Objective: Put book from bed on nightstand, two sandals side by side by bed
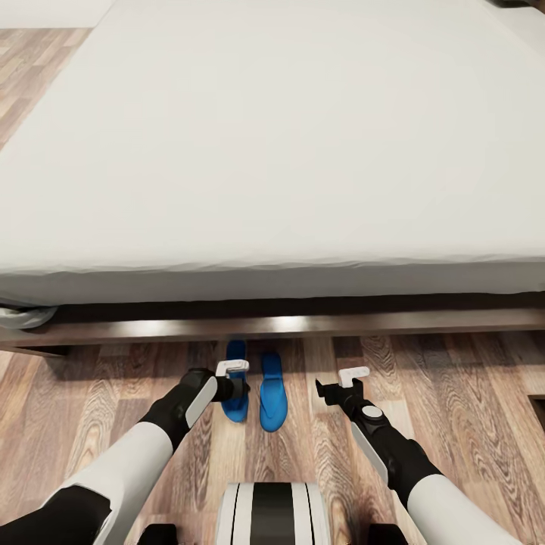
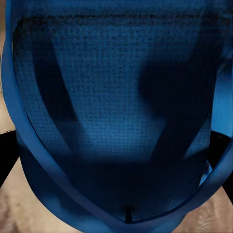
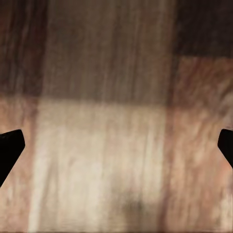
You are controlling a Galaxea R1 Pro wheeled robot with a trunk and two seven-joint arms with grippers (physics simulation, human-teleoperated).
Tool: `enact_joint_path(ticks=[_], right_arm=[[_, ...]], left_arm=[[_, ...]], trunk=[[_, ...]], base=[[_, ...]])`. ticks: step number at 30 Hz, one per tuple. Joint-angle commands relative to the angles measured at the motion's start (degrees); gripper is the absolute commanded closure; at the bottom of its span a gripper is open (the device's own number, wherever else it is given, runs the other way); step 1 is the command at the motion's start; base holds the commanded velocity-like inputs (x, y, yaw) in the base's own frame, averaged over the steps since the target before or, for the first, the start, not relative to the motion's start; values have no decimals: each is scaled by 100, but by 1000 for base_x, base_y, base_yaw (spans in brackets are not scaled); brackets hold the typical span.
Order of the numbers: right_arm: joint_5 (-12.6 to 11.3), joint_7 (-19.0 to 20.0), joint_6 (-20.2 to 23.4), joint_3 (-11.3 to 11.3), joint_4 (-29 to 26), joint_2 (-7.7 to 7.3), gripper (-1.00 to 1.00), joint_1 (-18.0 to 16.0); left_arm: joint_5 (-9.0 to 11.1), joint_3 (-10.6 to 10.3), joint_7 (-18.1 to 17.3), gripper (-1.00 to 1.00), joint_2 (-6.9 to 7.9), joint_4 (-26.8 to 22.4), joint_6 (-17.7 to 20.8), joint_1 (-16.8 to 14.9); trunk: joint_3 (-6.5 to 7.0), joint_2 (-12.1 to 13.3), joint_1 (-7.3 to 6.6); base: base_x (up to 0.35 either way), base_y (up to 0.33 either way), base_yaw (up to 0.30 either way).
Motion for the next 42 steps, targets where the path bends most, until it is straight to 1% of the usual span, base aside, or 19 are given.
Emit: enact_joint_path(ticks=[1,4,7,11,13,23,31,35,40,42], right_arm=[[-48,-40,27,37,-12,-9,-100,-3],[-48,-40,27,37,-12,-9,-100,-3],[-48,-40,27,37,-12,-9,-100,-3],[-48,-40,27,37,-18,-9,-100,-3],[-48,-43,27,37,-14,-9,-100,-3],[-48,-49,27,42,-12,-9,-100,-3],[-48,-48,27,37,-14,-9,-100,-3],[-48,-49,27,37,-20,-9,-100,-3],[-48,-49,27,37,-21,-9,-100,-3],[-48,-49,27,37,-21,-9,-100,-3]], left_arm=[[47,-20,25,100,3,-8,20,-2],[46,-20,26,100,2,-8,17,-2],[43,-27,10,100,-2,-8,22,-2],[44,-26,5,100,-11,-15,31,-2],[52,-20,12,100,-7,-16,57,-4],[64,-11,9,100,-6,-134,698,-2],[64,-3,-8,100,-11,-140,701,-2],[64,7,4,100,-1,-148,700,-2],[64,15,1,100,3,-147,706,-2],[64,15,0,100,3,-142,710,-2]], trunk=[[-26,-3,1],[-92,-7,9],[-92,-7,9],[-181,-12,19],[-181,-12,19],[-181,-12,19],[-181,-12,19],[-181,-12,19],[-181,-12,19],[-225,-15,24]], base=[[0,0,0],[0,0,0],[0,0,0],[0,0,0],[0,0,0],[0,0,0],[2,0,0],[186,0,0],[32,0,0],[3,0,0]])
